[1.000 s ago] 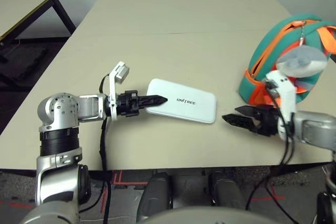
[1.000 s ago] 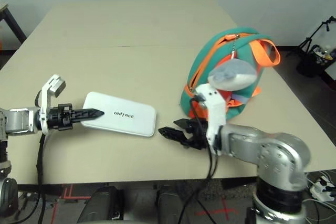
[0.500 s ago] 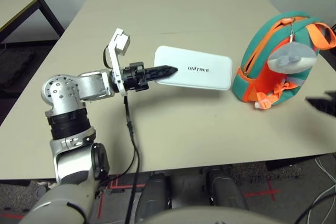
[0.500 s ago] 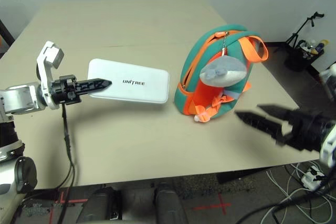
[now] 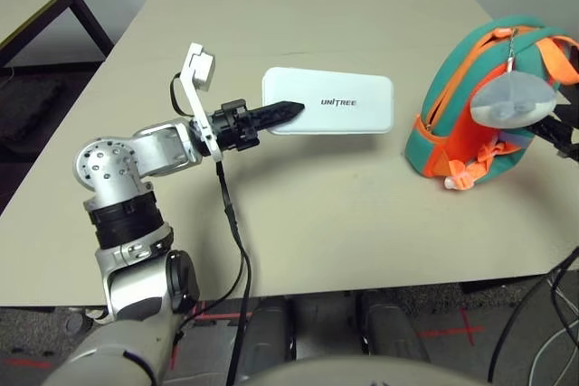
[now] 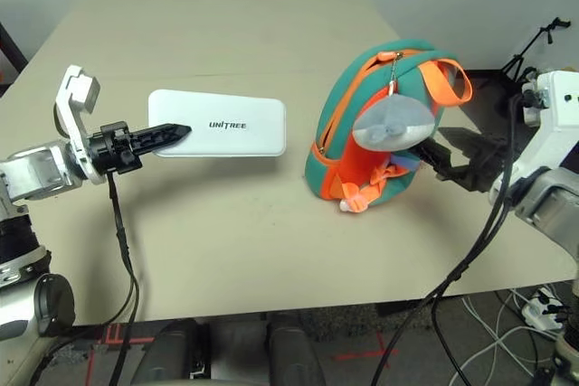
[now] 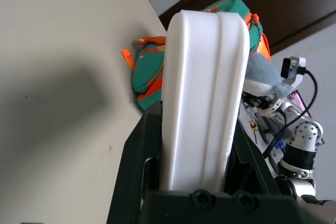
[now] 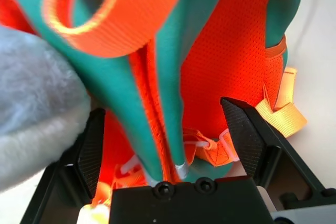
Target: Put the pencil case into the backpack and zip it.
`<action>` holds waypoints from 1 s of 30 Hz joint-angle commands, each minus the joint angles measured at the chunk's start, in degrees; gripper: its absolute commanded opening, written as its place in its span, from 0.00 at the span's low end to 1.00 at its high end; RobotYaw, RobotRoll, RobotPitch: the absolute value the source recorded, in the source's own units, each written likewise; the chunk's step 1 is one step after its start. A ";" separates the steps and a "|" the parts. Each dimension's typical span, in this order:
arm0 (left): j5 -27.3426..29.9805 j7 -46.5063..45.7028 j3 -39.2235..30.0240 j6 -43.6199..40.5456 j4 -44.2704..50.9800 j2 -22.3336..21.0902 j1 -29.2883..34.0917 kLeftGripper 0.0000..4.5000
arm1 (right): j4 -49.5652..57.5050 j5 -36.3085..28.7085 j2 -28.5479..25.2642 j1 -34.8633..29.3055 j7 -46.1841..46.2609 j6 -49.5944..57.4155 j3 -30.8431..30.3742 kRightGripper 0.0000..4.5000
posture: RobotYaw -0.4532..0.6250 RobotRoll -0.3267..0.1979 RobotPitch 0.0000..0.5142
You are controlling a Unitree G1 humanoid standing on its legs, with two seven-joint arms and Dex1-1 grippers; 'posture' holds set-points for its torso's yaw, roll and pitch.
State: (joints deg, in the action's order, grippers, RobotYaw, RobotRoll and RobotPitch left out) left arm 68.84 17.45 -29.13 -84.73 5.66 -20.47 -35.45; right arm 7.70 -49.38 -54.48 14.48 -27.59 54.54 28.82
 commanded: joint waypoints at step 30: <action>8.34 -4.03 5.65 6.25 -3.05 -4.91 0.60 0.31 | 10.29 -17.30 2.26 6.37 -0.74 31.05 7.10 1.00 | 0.40 0.62 0.24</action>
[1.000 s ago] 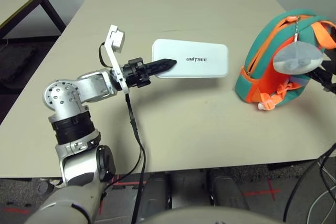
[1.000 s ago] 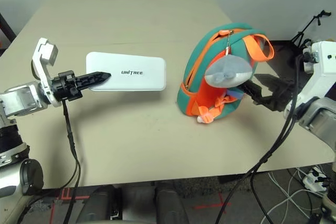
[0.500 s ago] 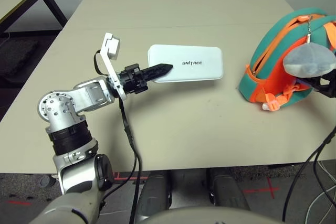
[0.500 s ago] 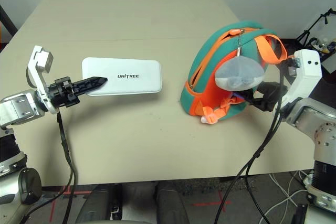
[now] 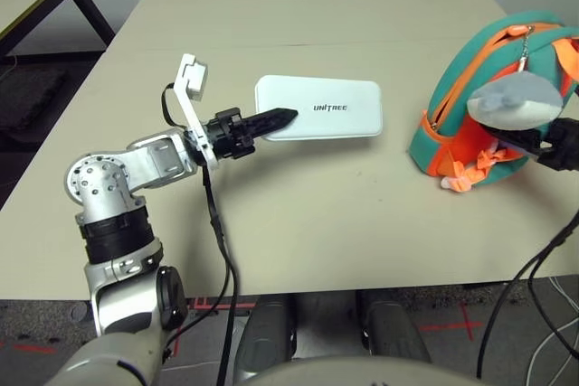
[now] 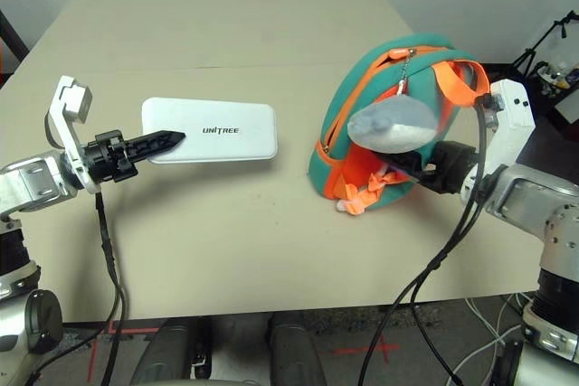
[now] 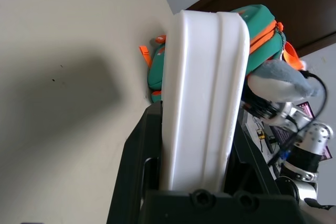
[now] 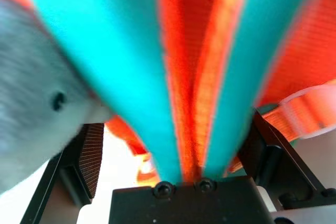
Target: Put the pencil case into the backpack and zip it.
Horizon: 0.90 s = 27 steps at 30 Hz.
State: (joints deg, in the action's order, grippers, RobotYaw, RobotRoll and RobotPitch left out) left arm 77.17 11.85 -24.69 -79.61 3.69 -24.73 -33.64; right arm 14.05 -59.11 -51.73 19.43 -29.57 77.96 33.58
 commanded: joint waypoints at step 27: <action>-9.76 7.86 6.05 8.48 -8.49 -1.56 -6.48 0.31 | 10.80 9.35 3.60 -11.87 9.73 -15.95 0.13 1.00 | 0.34 0.62 0.14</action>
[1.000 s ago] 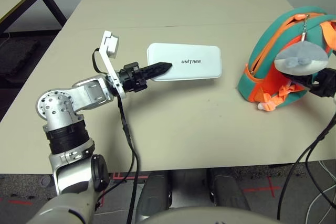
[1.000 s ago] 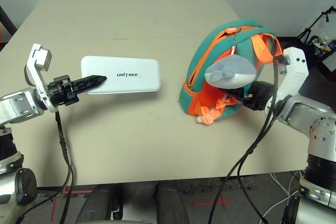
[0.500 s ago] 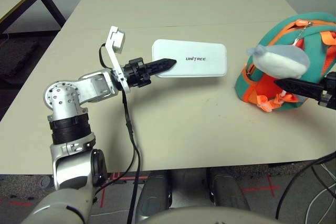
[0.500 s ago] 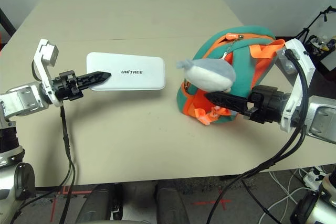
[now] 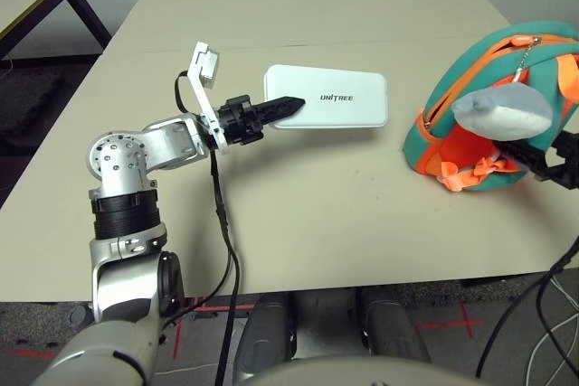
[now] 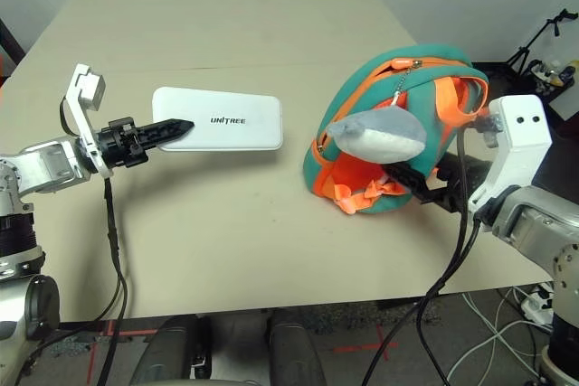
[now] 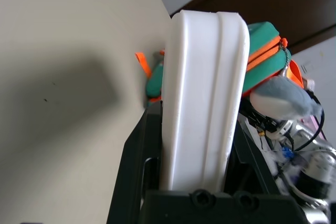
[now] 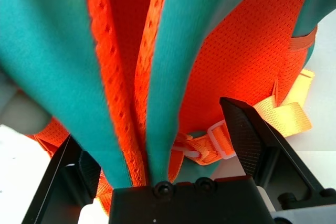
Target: Put the pencil case into the backpack and zip it.
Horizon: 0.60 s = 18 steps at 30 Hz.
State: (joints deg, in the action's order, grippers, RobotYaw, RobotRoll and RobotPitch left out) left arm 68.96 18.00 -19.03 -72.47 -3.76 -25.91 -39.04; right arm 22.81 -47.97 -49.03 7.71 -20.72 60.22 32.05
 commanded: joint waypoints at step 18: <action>-15.39 17.90 4.03 3.88 -19.64 -7.02 -12.13 0.31 | 13.49 -13.01 2.33 -8.20 8.83 9.26 17.26 1.00 | 0.16 0.62 0.00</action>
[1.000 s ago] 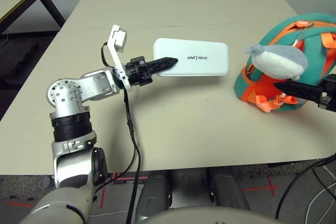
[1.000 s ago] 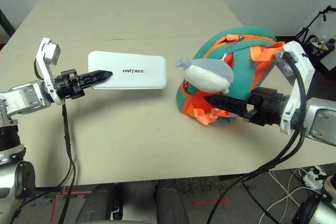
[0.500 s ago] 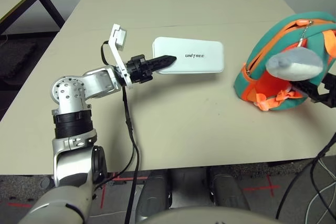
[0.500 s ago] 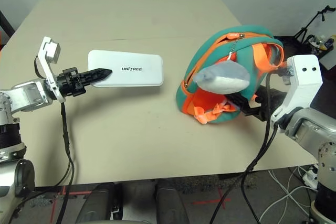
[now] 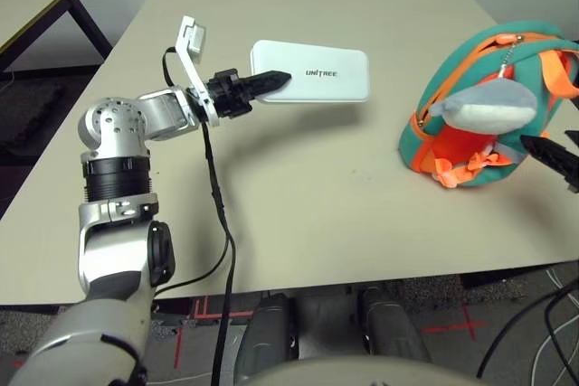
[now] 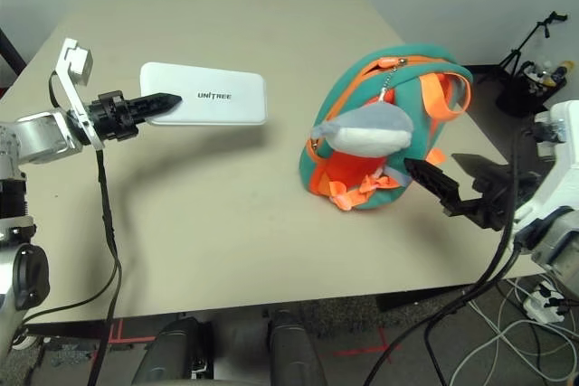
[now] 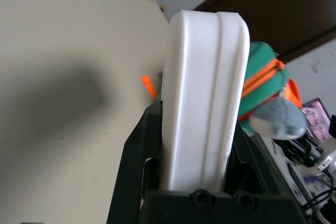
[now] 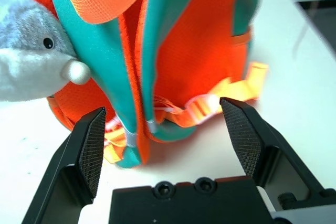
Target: Put the pencil case into the backpack and zip it.
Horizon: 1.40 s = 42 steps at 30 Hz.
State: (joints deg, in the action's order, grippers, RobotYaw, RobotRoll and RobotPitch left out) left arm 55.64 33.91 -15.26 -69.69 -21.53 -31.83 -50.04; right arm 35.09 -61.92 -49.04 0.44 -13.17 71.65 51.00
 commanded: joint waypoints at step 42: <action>-1.72 -6.94 -11.80 -7.42 11.79 4.40 5.63 0.31 | -24.62 23.74 6.85 21.56 -10.63 -17.36 -32.24 1.00 | 0.37 0.62 0.18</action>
State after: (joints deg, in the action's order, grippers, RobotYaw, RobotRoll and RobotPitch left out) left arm 52.75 27.84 -26.02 -76.46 -11.61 -27.86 -45.18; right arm 11.04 -38.21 -41.52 21.51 -23.52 52.77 19.39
